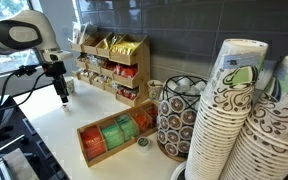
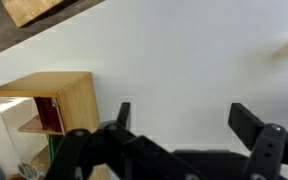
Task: Empty the pod into the cup
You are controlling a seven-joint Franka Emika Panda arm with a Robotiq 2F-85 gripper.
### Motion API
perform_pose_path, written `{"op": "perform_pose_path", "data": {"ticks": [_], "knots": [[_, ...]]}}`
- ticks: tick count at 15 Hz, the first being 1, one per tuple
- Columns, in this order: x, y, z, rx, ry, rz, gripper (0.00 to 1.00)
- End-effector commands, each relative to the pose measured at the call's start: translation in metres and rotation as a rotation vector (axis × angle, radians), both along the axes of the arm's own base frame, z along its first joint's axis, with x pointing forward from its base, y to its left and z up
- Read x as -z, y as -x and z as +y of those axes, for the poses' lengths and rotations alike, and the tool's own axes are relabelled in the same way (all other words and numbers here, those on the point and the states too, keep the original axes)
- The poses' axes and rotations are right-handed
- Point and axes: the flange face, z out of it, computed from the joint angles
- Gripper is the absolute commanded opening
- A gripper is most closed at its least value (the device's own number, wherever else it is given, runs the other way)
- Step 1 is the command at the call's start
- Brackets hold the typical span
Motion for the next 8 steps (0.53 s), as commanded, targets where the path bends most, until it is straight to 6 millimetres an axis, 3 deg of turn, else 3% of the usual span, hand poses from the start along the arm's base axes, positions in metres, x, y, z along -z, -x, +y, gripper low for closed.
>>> {"op": "perform_pose_path", "data": {"ticks": [1,8], "knots": [[0.0002,-0.0009,-0.0002,-0.001,0.0,0.003,1.0],[-0.002,-0.0008,-0.0023,0.002,-0.002,-0.002,1.0]]}}
